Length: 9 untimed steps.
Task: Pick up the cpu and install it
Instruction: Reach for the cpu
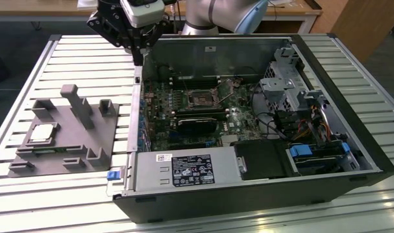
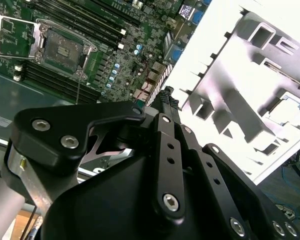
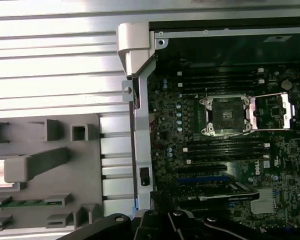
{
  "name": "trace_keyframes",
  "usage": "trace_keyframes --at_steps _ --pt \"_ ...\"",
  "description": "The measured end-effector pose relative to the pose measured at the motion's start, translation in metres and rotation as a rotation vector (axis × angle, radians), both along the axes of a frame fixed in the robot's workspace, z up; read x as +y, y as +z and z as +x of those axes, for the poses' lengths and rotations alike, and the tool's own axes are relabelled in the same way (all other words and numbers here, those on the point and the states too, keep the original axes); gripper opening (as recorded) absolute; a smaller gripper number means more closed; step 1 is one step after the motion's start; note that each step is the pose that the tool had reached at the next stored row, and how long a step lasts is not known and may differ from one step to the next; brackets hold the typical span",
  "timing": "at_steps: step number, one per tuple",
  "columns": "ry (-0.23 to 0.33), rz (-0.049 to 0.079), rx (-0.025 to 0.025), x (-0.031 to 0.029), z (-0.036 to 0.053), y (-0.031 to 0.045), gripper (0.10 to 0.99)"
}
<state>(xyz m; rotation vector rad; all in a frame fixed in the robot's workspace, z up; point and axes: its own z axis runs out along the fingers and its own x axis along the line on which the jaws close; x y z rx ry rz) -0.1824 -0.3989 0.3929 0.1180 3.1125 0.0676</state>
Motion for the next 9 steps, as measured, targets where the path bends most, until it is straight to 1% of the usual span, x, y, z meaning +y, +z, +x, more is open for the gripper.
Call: trace_keyframes --at_steps 9 --pt "0.000 0.000 0.0000 0.0000 -0.0026 0.0000 0.106"
